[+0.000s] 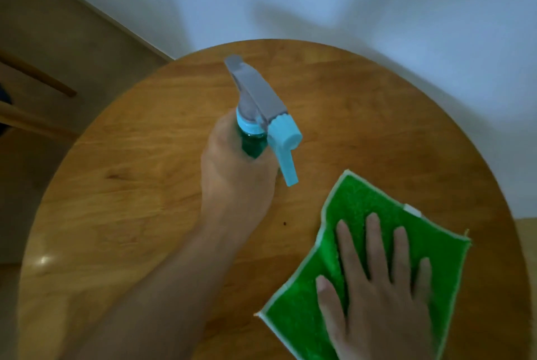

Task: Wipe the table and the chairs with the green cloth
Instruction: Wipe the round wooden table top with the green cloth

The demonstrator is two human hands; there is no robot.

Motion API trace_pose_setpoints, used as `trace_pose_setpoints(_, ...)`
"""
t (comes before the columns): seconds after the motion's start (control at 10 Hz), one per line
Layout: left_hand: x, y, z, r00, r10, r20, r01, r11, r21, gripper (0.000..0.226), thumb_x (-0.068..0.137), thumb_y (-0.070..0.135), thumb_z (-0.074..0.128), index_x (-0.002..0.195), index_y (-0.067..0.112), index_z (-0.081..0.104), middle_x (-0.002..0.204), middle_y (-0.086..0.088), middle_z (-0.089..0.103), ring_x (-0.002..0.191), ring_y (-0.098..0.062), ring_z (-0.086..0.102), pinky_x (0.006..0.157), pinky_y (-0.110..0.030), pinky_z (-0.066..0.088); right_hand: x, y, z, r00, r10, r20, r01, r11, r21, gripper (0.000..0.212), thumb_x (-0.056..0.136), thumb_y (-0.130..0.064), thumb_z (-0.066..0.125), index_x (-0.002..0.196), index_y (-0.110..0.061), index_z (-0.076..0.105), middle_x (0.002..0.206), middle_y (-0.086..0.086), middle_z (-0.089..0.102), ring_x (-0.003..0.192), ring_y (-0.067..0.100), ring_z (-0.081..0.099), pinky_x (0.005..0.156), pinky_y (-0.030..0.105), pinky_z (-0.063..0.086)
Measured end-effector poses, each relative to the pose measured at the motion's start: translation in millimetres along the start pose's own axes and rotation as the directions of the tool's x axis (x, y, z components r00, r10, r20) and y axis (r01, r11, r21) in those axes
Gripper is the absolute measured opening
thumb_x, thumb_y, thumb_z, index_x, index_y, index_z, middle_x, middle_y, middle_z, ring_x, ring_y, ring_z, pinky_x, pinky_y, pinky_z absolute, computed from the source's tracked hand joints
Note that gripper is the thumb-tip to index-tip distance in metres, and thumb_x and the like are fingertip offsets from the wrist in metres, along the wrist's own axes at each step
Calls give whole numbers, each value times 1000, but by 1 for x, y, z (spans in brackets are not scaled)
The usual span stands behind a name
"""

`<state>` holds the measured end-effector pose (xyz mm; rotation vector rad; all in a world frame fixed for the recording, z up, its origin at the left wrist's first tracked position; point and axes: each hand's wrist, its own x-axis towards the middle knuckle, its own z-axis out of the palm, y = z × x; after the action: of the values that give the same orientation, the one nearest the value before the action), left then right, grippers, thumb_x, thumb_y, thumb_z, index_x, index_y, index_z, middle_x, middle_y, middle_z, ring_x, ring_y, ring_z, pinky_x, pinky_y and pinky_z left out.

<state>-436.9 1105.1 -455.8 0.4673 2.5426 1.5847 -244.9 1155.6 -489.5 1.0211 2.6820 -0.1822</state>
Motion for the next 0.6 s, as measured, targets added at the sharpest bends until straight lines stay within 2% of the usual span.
trace_pose_setpoints(0.1, -8, 1, 7, 999, -14, 41, 16, 999, -50, 28, 85, 18, 70, 77, 35, 49, 80, 18, 61, 66, 4, 57, 51, -8, 42, -30, -28, 9, 968, -250, -3, 250, 968, -1, 71, 73, -67, 42, 134, -33, 53, 141, 10, 52, 124, 46, 51, 95, 68, 29)
trace_pose_setpoints(0.2, -11, -3, 1, 993, 32, 109, -35, 999, 25, 20, 82, 39, 69, 84, 41, 49, 86, 25, 60, 73, 9, 56, 59, -3, 41, -34, -34, 12, 928, -369, 49, 368, 929, 37, 70, 72, -67, 44, 135, -36, 51, 146, 7, 48, 127, 45, 49, 97, 67, 26)
trace_pose_setpoints(0.3, -22, -19, -16, 973, -97, 208, 41, 965, 260, 67, 73, 68, 55, 134, 43, 40, 133, 23, 49, 121, 10, 41, 97, -12, 35, -35, -33, 14, 924, -381, 39, 378, 924, 58, 68, 78, -64, 42, 137, -33, 52, 150, 10, 43, 130, 47, 43, 97, 70, 26)
trace_pose_setpoints(0.4, -49, -39, -43, 957, -242, 157, 147, 877, 458, 79, 83, 65, 42, 151, 32, 19, 158, 7, 22, 144, -9, 15, 112, -33, 17, -38, -37, 14, 916, -396, 69, 393, 918, 53, 68, 80, -60, 38, 138, -27, 53, 149, 16, 41, 130, 52, 40, 97, 75, 27)
trace_pose_setpoints(0.5, -86, -44, -62, 965, -239, 109, 163, 870, 465, 64, 88, 56, 38, 147, 30, 33, 156, 7, 26, 141, -6, 20, 106, -22, 17, -45, -45, 17, 840, -533, 107, 531, 846, 47, 68, 80, -62, 38, 136, -27, 55, 149, 15, 43, 130, 51, 41, 97, 75, 27)
trace_pose_setpoints(0.6, -120, -41, -76, 966, -243, 87, 180, 877, 445, 55, 90, 54, 38, 140, 32, 44, 151, 14, 31, 129, 9, 26, 96, -7, 20, -57, -66, 22, 691, -716, 99, 715, 697, 58, 71, 78, -65, 43, 137, -26, 53, 148, 10, 45, 131, 47, 42, 99, 70, 23)
